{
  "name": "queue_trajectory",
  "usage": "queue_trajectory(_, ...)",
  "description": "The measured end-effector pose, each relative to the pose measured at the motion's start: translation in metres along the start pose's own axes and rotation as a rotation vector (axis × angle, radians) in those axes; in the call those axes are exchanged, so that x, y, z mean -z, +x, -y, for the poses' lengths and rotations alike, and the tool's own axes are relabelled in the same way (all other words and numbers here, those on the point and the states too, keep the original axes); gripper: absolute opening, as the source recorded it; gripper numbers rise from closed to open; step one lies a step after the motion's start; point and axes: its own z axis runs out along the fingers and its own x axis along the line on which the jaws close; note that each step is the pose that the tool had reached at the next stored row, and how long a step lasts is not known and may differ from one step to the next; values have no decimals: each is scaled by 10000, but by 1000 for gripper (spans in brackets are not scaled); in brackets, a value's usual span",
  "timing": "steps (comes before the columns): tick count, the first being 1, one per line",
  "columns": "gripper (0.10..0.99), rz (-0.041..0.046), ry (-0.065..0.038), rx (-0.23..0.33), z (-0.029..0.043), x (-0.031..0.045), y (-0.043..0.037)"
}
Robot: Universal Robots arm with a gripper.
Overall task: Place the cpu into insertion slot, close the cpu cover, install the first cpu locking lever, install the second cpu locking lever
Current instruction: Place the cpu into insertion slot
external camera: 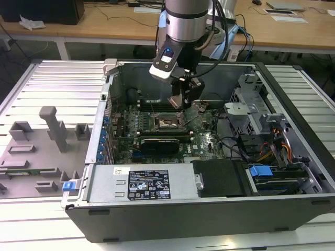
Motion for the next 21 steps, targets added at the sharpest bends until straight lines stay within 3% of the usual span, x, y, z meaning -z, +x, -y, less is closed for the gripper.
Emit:
queue_trajectory(8,541,151,-30,-1729,2,-21,0)
queue_trajectory(10,541,216,-45,-2488,3,-32,-1)
queue_trajectory(17,541,329,-70,-3818,4,-50,-1)
queue_trajectory(21,541,438,-95,-5116,6,-69,-1)
